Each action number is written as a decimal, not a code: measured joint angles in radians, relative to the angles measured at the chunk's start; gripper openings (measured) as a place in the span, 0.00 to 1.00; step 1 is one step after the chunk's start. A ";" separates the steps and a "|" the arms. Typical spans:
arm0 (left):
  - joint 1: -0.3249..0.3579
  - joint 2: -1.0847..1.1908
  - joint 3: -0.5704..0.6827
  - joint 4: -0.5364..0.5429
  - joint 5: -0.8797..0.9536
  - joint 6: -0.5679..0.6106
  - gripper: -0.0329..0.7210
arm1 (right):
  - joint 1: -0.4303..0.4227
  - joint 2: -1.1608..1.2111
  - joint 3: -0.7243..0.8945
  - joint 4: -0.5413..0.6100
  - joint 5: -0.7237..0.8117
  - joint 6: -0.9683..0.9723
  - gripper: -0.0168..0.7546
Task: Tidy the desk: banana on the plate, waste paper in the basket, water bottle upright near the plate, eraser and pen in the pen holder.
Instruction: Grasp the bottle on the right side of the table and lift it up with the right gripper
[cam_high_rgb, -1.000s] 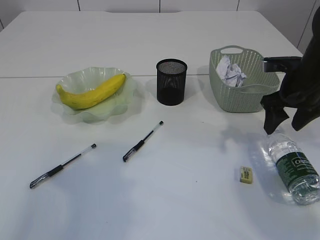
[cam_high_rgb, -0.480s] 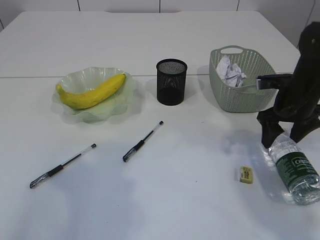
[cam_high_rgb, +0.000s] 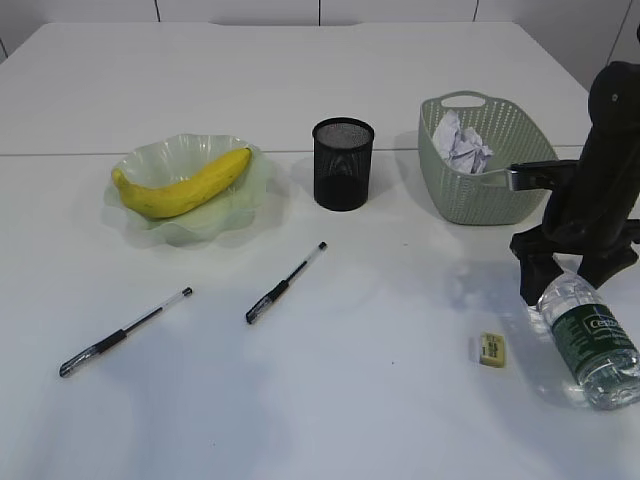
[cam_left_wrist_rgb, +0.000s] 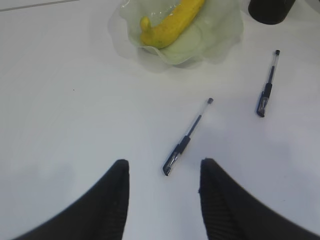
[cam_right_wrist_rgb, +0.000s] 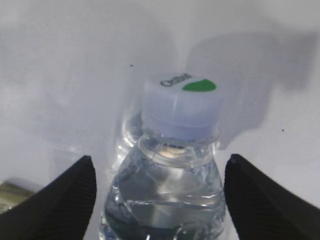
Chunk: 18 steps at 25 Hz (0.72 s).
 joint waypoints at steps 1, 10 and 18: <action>0.000 0.000 0.000 0.000 0.000 0.000 0.48 | 0.000 0.000 0.000 0.000 0.000 0.000 0.78; 0.000 0.000 0.000 0.000 0.001 0.000 0.48 | 0.000 0.008 0.000 0.000 0.002 0.000 0.78; 0.000 0.000 0.000 0.002 0.002 0.000 0.48 | 0.000 0.021 0.004 0.000 0.006 0.000 0.78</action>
